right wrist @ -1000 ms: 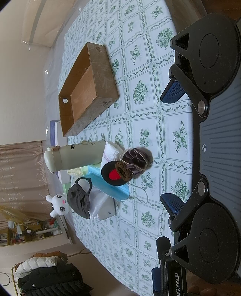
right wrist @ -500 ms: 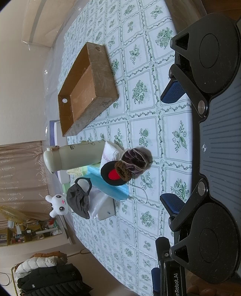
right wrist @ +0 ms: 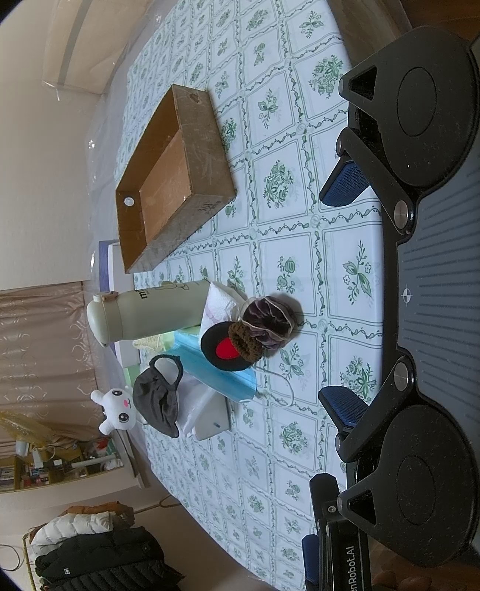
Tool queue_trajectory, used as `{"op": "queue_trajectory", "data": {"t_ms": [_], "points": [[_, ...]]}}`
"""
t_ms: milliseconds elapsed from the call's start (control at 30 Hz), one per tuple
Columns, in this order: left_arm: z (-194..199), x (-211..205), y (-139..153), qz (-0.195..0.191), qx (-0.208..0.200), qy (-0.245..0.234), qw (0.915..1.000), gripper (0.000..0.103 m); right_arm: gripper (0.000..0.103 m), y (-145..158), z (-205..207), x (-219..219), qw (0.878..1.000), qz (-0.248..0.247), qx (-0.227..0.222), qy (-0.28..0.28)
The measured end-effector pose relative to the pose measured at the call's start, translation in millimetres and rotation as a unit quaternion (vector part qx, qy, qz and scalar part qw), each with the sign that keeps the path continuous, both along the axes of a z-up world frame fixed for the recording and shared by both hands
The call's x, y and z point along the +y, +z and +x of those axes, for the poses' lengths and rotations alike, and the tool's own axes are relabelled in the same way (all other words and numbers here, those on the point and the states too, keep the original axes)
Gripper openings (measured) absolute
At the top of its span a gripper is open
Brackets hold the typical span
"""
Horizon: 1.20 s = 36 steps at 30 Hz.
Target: Organize soft objects
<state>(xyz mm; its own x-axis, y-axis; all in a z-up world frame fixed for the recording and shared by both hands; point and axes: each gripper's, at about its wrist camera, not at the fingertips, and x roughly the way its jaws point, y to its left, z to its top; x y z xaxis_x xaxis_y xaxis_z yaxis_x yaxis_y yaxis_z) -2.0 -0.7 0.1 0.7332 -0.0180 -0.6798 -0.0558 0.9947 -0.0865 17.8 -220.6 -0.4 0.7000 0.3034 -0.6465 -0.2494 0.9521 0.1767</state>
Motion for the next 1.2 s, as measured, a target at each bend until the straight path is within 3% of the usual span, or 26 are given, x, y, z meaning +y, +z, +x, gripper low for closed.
{"op": "queue_trajectory", "data": {"t_ms": [833, 1200], "points": [[6.7, 8.4, -3.7, -0.010, 0.000, 0.000, 1.0000, 0.100, 0.103, -6.3, 6.3, -7.9, 1.000, 0.000, -0.002, -0.005], [40.3, 17.0, -15.5, -0.019, -0.013, -0.043, 0.9988, 0.096, 0.102, -19.6, 34.9, 3.0, 0.998, -0.019, -0.035, 0.053]]}}
